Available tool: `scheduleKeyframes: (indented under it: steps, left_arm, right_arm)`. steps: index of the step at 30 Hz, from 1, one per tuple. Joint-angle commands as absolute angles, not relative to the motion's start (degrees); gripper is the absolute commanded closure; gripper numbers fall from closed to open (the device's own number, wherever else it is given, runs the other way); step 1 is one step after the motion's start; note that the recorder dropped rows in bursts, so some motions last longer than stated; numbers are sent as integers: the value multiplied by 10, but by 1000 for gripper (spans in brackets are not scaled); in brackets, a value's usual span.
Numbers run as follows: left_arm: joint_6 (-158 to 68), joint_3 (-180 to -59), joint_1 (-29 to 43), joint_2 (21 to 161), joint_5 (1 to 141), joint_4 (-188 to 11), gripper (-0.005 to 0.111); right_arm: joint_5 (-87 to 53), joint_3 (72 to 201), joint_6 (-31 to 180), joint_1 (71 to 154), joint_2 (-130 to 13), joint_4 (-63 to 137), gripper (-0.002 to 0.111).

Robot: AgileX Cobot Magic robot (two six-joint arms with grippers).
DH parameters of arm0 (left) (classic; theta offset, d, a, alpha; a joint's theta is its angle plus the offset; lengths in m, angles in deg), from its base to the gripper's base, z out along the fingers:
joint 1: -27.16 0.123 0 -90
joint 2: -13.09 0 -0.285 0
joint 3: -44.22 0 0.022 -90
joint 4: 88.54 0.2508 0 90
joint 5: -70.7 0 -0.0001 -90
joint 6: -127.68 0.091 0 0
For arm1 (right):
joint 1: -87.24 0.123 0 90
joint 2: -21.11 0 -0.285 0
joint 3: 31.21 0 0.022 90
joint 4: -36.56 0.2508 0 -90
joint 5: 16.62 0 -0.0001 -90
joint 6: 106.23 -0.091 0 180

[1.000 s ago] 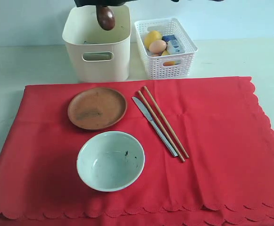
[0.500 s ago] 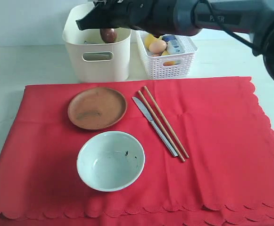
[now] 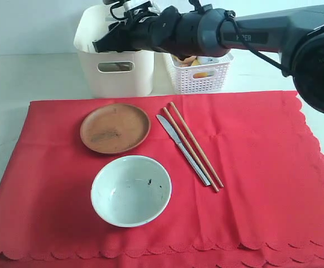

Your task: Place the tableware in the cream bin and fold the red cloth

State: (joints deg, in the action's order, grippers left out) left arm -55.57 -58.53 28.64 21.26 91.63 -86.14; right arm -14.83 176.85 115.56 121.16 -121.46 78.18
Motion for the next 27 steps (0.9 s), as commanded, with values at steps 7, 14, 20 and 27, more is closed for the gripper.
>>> scheduleKeyframes:
  steps: [7,14,20,27]
  left_arm:
    - [-555,-586,288,209,910,-864,107]
    - [-555,-586,288,209,910,-864,107]
    - [-555,-586,288,209,910,-864,107]
    - [-555,-586,288,209,910,-864,107]
  right_arm:
    - [-257,1771,1156,1212,-1143,780,57]
    - [-418,1771,1112,1212,-1077,778,81]
    - [-495,1771,1067,1212,-1041,729,108]
    - [-541,1770,1054,1212,-1020,719,108]
